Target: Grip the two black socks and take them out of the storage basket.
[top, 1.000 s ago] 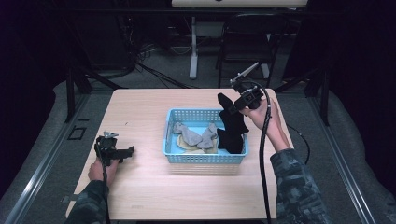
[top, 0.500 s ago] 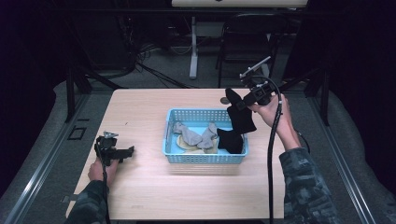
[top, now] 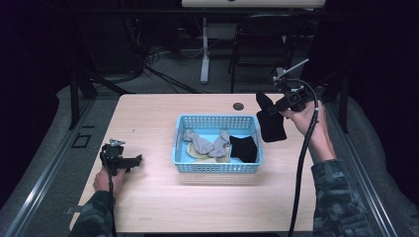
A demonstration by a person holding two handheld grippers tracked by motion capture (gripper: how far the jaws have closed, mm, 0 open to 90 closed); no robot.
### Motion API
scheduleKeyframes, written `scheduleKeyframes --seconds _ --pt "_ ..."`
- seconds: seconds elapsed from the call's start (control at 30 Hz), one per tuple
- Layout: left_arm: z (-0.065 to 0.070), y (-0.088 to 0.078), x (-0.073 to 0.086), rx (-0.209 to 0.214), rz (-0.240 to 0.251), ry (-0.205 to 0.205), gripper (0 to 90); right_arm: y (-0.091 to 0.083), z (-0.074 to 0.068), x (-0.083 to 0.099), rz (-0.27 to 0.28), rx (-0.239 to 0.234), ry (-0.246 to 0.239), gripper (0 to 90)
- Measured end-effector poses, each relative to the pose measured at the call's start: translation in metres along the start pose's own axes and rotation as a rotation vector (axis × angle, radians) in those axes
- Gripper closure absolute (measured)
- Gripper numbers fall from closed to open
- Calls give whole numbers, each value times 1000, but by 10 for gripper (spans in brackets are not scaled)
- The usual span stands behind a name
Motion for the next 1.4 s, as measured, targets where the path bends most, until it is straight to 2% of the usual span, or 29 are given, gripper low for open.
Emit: scheduleKeyframes --seconds 0.33,0.67,0.93,1.17,1.23,1.4 --pt "0 0 0 0 0 0 2 -7 24 20 0 12 57 812" --pt "0 0 0 0 0 0 2 -3 45 40 -20 36 103 812" --pt "0 0 0 0 1 -1 2 12 63 59 -45 48 161 811" --pt "0 0 0 0 0 0 2 31 68 70 -83 48 182 811" --pt "0 0 0 0 0 0 2 37 71 74 -106 69 181 811" --pt "0 0 0 0 1 -1 2 53 73 82 -136 72 188 811"
Point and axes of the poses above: each handheld gripper's, and its own axes: y roughly forward along the jaws, x roughly out of its underside, z roughly to its right, the point moved 9 cm from there along y, roughly forward along the jaws, and after that the axes turned 3 degrees about x, right-handed, at the moved point
